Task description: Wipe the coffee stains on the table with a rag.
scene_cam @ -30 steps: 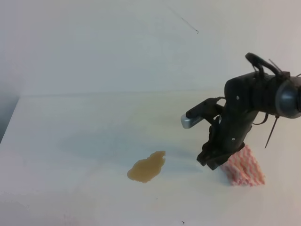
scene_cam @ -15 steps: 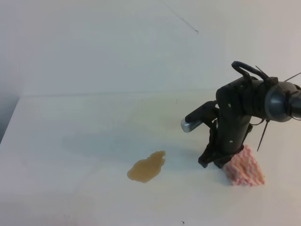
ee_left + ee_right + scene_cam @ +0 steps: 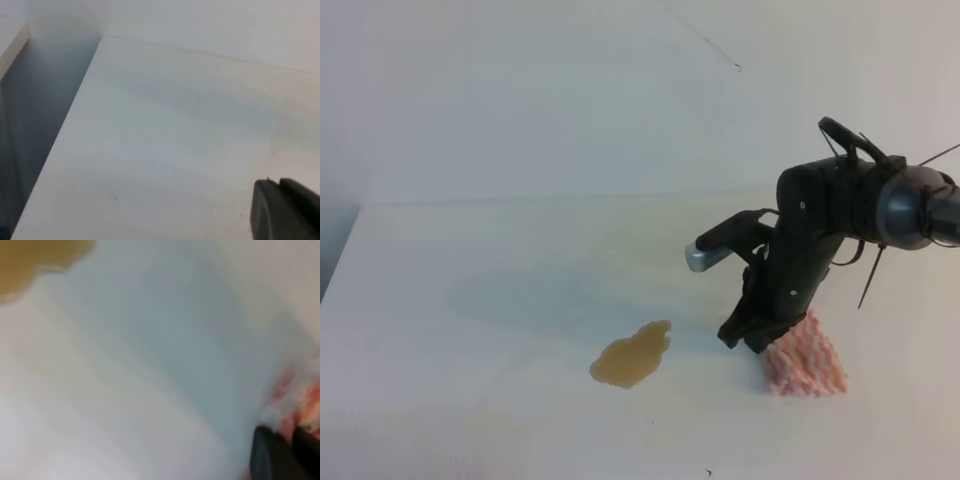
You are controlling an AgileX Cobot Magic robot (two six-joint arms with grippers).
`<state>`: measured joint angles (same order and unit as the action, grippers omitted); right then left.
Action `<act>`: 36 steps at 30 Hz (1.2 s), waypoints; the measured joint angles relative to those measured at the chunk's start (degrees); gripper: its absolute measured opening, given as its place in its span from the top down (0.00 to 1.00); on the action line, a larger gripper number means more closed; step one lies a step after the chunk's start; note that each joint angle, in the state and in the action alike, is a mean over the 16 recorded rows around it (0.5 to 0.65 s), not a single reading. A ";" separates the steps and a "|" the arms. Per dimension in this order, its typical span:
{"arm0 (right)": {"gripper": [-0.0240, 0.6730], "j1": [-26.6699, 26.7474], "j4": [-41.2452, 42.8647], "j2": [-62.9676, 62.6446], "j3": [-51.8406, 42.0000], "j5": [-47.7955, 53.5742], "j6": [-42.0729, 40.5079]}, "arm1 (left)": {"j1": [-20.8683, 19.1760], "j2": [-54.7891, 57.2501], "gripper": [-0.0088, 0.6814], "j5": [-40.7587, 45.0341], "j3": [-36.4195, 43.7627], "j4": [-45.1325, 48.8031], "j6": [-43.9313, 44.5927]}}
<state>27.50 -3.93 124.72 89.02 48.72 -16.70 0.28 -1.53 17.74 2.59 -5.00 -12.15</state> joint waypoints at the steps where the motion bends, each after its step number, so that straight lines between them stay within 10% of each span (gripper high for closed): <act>1: 0.97 -0.01 -1.25 0.12 0.65 -0.01 -0.67 | 0.00 0.00 0.99 0.00 0.00 0.00 0.00; 36: 0.97 4.54 -23.97 9.28 14.34 -1.60 -9.42 | 0.00 0.00 0.99 0.00 0.00 0.00 0.00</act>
<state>32.04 -27.91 134.00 103.36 47.12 -26.13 0.28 -1.53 17.74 2.59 -5.00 -12.15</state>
